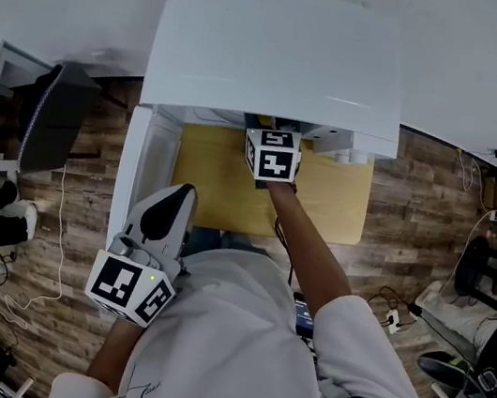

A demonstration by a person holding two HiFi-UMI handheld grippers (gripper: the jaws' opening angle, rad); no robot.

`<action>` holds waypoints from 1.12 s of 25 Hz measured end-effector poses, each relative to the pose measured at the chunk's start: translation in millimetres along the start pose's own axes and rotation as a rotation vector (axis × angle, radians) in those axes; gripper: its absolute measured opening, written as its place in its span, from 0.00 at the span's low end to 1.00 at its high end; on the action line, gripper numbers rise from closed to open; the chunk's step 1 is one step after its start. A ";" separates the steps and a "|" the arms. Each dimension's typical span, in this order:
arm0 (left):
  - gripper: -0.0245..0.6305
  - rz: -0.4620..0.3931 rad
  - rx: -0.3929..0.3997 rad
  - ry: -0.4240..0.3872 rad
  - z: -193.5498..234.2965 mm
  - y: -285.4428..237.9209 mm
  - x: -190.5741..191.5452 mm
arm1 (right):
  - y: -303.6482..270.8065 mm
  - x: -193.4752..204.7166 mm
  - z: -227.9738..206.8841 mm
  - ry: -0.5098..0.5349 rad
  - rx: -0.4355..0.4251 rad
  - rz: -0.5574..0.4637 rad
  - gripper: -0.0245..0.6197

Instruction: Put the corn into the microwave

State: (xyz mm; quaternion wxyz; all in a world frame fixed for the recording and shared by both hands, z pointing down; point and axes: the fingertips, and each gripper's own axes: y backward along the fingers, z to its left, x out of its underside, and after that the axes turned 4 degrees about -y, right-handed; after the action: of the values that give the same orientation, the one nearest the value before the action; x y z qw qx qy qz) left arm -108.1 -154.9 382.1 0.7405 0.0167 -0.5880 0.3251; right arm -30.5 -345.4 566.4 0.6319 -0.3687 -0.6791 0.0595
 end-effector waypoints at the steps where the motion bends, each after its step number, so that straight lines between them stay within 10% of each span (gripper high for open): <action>1: 0.03 -0.001 0.000 0.000 -0.5 -0.4 0.0 | 2.1 0.1 -0.5 0.000 0.000 0.000 0.38; 28: 0.03 -0.030 0.001 -0.004 -21.9 5.1 7.1 | 73.7 -0.4 -9.7 -0.093 -0.012 -0.041 0.20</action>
State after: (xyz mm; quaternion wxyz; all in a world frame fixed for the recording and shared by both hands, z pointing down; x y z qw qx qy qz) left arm -91.1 -138.7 379.8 0.7439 0.0265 -0.5892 0.3143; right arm 9.6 -296.2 527.6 0.5986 -0.3553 -0.7155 0.0597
